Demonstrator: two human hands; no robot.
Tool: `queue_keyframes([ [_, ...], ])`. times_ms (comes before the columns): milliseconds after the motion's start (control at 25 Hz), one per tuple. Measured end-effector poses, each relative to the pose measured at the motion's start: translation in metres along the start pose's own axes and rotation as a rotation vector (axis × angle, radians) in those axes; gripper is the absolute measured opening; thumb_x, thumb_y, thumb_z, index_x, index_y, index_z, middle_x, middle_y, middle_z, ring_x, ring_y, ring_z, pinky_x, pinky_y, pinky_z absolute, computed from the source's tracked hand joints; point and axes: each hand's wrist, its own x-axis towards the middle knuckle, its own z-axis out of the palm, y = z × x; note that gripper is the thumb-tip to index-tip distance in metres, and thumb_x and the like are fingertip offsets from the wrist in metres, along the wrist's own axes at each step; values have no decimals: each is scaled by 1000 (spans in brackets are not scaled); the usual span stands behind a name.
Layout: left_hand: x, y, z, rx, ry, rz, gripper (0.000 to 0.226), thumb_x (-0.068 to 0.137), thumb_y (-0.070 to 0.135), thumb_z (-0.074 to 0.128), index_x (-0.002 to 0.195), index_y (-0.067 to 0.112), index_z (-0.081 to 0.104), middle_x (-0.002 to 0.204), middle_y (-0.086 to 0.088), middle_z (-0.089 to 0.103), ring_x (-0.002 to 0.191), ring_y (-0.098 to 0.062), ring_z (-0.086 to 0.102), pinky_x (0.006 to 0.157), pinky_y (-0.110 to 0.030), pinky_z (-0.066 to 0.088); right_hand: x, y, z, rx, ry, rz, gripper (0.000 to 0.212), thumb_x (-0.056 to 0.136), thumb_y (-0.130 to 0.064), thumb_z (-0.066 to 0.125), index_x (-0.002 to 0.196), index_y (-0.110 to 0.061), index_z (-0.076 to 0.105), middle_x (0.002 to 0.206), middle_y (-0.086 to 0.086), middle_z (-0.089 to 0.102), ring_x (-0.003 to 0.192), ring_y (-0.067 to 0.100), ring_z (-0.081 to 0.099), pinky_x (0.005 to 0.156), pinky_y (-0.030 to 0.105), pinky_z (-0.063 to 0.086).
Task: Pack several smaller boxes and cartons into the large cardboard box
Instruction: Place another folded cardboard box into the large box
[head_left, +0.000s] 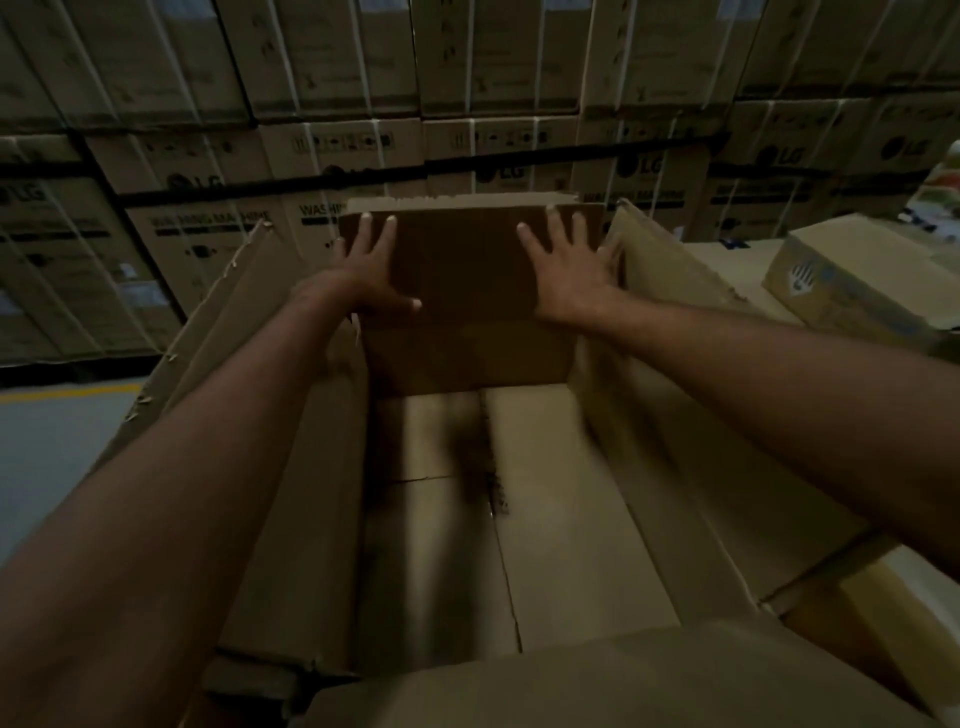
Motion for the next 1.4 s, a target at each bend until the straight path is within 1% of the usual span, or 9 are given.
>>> queue_keyframes([
  [120,31,-41,22,170,-40,-105,111,90,49,72,161,35,-13,170,-4,-17,156,-40,-8,124,-61,4,41,33,6,-46,-77,56,99,93,-31,68,165,-33,1,173,12,1,158,42,1,123,67,1],
  [200,37,-64,42,414,-44,-88,107,89,59,66,162,34,-8,170,-13,11,156,-39,8,125,-59,7,51,50,29,-191,-240,-16,100,92,-46,68,165,-33,2,168,13,27,155,39,18,126,57,2],
  [320,36,-63,65,594,7,9,96,94,63,57,163,33,-2,153,-15,47,145,-37,36,120,-51,23,53,57,78,-527,-123,-106,104,91,-64,59,165,-24,-2,154,8,48,141,37,37,120,53,17],
  [440,41,-50,77,673,-2,18,105,91,64,60,163,29,-9,151,-19,48,137,-36,46,113,-47,32,54,55,96,-508,24,-138,95,95,-55,53,165,-18,2,151,6,48,136,31,38,116,51,22],
  [680,37,-57,82,923,30,69,134,77,60,78,160,21,-19,144,-14,54,130,-31,53,110,-46,33,52,47,113,-464,7,-103,91,99,-43,50,164,-13,-5,137,8,53,121,25,46,101,40,35],
  [800,39,-69,80,957,35,99,141,72,64,79,159,21,-22,145,-13,52,130,-31,51,109,-46,34,55,47,119,-520,8,-66,89,100,-40,49,164,-14,-7,132,9,55,116,25,47,104,40,33],
  [1000,40,-67,83,952,30,149,145,69,68,79,159,19,-23,143,-14,51,126,-30,52,103,-42,37,50,42,113,-497,-10,-82,72,106,-31,34,165,-11,-3,144,9,53,126,26,44,107,40,31],
  [1240,33,-67,95,953,68,146,139,74,60,80,159,19,-22,146,-15,48,128,-31,51,108,-43,35,46,50,124,-538,56,-108,81,102,-37,41,165,-11,-4,139,11,52,122,27,43,103,43,32],
  [1400,34,-59,88,921,43,130,122,86,51,72,160,21,-19,149,-14,46,133,-30,50,111,-45,35,32,43,116,-518,-35,-70,67,109,-34,29,165,-11,2,156,13,39,142,28,33,111,40,27],
])
